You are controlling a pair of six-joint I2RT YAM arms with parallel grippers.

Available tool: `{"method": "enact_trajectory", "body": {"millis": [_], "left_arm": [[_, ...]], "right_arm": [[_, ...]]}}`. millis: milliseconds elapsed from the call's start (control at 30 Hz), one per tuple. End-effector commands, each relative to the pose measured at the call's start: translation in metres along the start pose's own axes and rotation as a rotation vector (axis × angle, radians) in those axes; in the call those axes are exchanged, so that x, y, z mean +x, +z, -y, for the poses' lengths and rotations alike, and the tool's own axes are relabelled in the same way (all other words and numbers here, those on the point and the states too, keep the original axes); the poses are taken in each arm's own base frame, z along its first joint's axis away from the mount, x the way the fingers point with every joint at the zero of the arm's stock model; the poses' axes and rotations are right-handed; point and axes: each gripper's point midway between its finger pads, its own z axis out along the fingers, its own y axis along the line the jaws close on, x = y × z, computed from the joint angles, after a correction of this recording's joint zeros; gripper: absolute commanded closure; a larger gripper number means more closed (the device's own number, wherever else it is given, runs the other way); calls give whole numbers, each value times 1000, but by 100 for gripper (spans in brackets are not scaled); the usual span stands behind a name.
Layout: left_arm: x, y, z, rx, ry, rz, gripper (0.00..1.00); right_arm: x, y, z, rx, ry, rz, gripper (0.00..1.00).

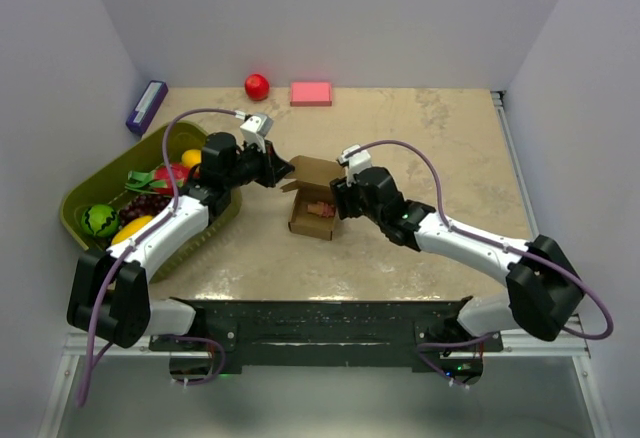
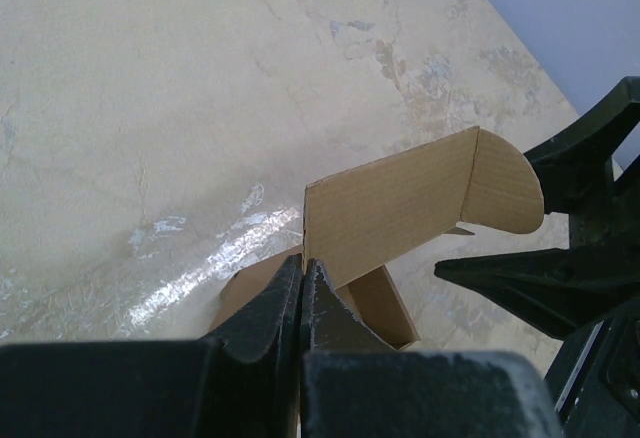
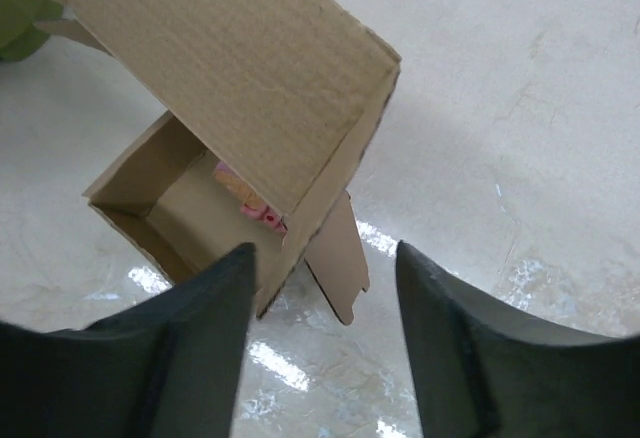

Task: Fold the paper box

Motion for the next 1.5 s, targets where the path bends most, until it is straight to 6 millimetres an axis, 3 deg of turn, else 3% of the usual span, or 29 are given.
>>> {"method": "enact_trajectory", "body": {"millis": [0, 167, 233, 267, 367, 467, 567, 767, 933, 967, 1067, 1200, 1333, 1367, 1467], "left_arm": [[-29, -5, 16, 57, 63, 76, 100], [-33, -7, 30, 132, 80, 99, 100], [-33, -8, 35, 165, 86, 98, 88], [-34, -8, 38, 176, 94, 104, 73], [-39, -12, 43, 199, 121, 119, 45], [-43, -17, 47, 213, 166, 135, 31], [-48, -25, 51, 218, 237, 156, 25], [-35, -32, 44, 180, 307, 123, 21], [-8, -38, 42, 129, 360, 88, 20], [5, -35, 53, 136, 374, 55, 19], [21, -27, 52, 49, 412, -3, 20], [15, -31, 27, -132, 301, 23, 21], [15, -36, 28, -143, 200, 122, 21], [33, -35, 24, -142, 173, 98, 21], [54, -29, 25, -111, 107, 73, 21]], "right_arm": [[-22, 13, -2, -9, -20, 77, 46], [-25, 13, -4, -35, -57, 83, 71], [-24, 12, -3, -52, -73, 79, 78], [-23, 11, -2, -58, -90, 75, 84], [-22, 10, -3, -102, -110, 61, 93], [-17, 11, -3, -135, -158, 33, 98], [-13, 10, 1, -139, -180, 2, 100], [-10, 9, 19, -83, -124, -74, 100], [-10, 7, 24, -51, -106, -86, 100], [-11, 6, 23, -46, -78, -83, 100], [-15, 6, 27, -24, -71, -76, 100], [-13, 7, 30, -11, -71, -84, 100], [-9, 8, 32, -5, -69, -93, 100], [-10, 8, 32, -9, -70, -91, 100], [-11, 6, 32, -16, -68, -85, 100]]}}
